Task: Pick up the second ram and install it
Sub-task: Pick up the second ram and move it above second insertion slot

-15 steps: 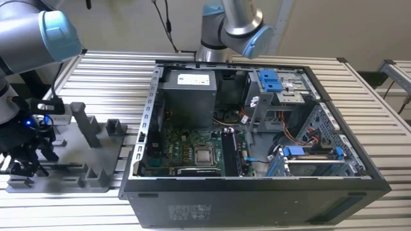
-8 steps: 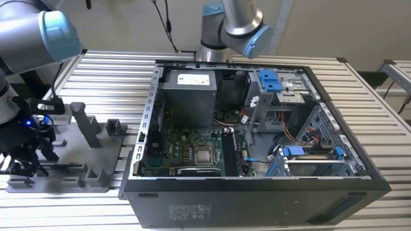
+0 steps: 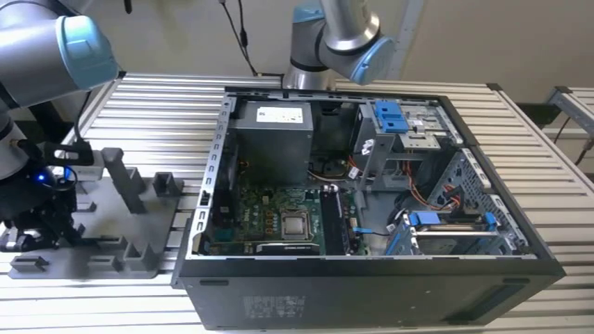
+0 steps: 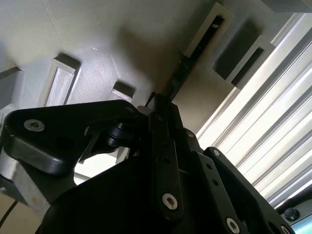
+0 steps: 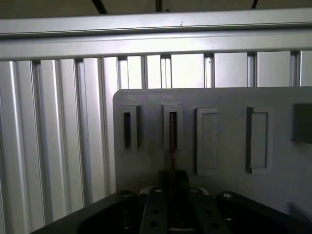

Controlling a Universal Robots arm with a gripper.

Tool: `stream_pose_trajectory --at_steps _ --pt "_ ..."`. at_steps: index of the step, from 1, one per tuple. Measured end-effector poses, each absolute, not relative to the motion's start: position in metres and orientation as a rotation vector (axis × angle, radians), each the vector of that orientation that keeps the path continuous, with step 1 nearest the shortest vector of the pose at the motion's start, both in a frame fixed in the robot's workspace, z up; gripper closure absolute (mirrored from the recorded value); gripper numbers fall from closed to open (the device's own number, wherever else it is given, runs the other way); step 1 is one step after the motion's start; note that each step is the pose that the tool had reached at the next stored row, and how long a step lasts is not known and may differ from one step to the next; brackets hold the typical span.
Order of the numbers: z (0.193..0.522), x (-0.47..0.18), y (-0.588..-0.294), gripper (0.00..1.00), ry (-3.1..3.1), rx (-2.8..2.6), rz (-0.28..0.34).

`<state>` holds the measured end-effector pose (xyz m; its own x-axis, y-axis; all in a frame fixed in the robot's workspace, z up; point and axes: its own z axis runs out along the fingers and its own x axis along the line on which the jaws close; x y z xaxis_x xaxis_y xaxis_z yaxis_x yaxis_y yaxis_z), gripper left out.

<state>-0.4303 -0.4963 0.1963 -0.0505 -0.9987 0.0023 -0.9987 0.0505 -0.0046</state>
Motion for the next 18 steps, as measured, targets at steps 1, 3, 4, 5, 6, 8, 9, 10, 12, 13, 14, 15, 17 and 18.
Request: stream_pose_trajectory --at_steps 1,3,4,5,6,8,9,10,12,13,14,15,17,18 --pt "0.1963 -0.4302 -0.4963 0.82 2.276 -2.164 -0.008" --pt "0.1963 -0.4302 -0.4963 0.82 2.276 -2.164 -0.008" --pt "0.1963 -0.4302 -0.4963 0.86 2.276 -2.164 -0.008" --pt "0.1963 -0.4302 -0.4963 0.86 2.276 -2.164 -0.008" --pt "0.1963 -0.4302 -0.4963 0.86 2.276 -2.164 -0.008" --pt "0.1963 -0.4302 -0.4963 0.86 2.276 -2.164 -0.008" --pt "0.1963 -0.4302 -0.4963 0.86 2.276 -2.164 -0.008" --pt "0.1963 -0.4302 -0.4963 0.86 2.276 -2.164 -0.008" --pt "0.1963 -0.4302 -0.4963 0.86 2.276 -2.164 -0.007" --pt "0.1963 -0.4303 -0.4963 0.86 2.276 -2.164 -0.008" --pt "0.1963 -0.4302 -0.4963 0.86 2.276 -2.163 -0.007" --pt "0.1963 -0.4303 -0.4963 0.86 2.276 -2.164 -0.007" --pt "0.1963 -0.4302 -0.4963 0.86 2.276 -2.164 -0.007" --pt "0.1963 -0.4302 -0.4963 0.86 2.276 -2.164 -0.007"
